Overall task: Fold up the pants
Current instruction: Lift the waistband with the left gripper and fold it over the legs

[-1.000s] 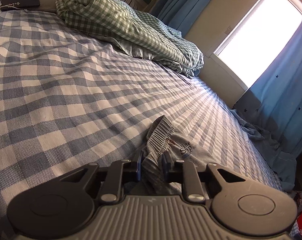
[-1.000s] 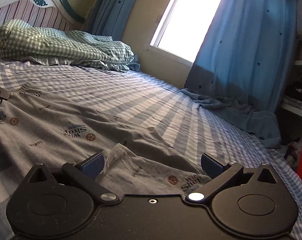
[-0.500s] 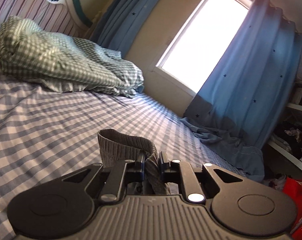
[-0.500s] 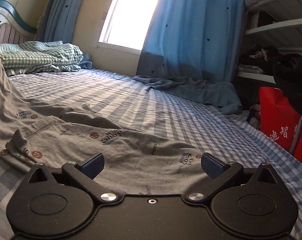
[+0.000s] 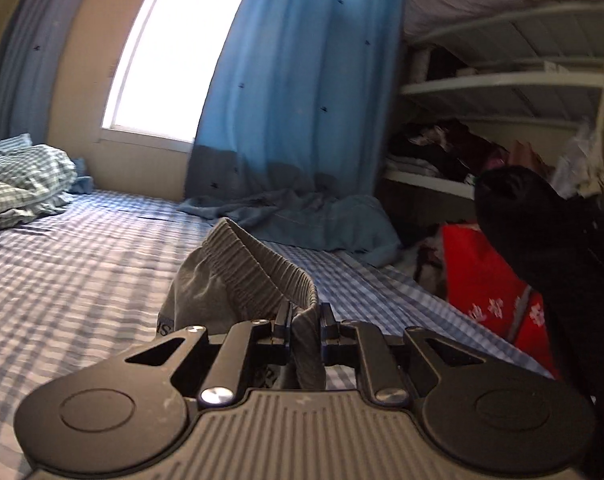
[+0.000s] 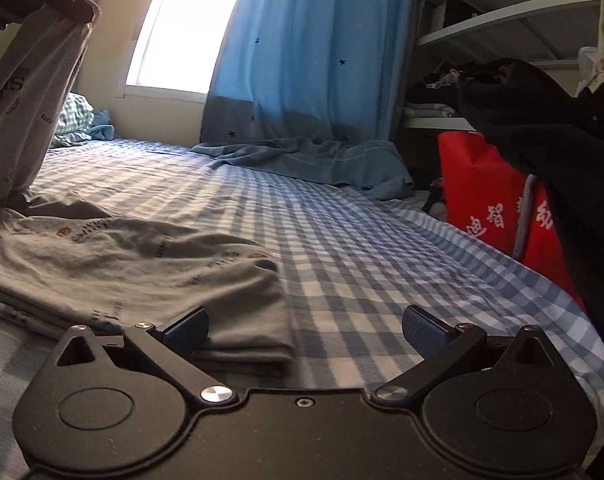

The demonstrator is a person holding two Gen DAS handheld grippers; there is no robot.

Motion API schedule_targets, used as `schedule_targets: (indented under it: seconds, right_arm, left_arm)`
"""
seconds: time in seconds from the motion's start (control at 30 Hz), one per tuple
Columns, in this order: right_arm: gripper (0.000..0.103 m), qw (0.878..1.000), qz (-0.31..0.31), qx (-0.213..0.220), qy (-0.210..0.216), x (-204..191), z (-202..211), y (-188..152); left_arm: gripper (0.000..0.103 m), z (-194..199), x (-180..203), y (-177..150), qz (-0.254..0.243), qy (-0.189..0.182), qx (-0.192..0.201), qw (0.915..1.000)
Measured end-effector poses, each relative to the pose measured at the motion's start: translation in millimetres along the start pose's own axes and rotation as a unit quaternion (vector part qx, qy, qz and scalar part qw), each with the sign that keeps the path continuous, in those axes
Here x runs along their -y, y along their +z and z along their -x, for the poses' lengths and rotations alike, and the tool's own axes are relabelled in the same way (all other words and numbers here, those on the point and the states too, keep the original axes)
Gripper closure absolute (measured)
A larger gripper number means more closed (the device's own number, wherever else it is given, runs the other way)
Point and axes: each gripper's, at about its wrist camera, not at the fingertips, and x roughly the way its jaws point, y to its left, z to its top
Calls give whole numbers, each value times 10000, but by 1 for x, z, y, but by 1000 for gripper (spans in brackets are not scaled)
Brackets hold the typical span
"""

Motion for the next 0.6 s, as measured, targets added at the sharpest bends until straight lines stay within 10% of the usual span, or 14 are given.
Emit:
schedule_targets:
  seconds: [0.37,0.47,0.6]
  right_arm:
    - [1,9959,-90,-158,-885,63,19,-30]
    - [1,9950,-120,-195,-972,72,26,-32]
    - [1,9944,-154,-212,-1022,77,38,-30]
  left_arm:
    - [90,-56,120,-95,-1593,-696,-1052,9791]
    - [85,-63,117,-109,-1329,-742,-1450,9777]
    - [45,-55,94,-103,-703,-975,-1501,9813]
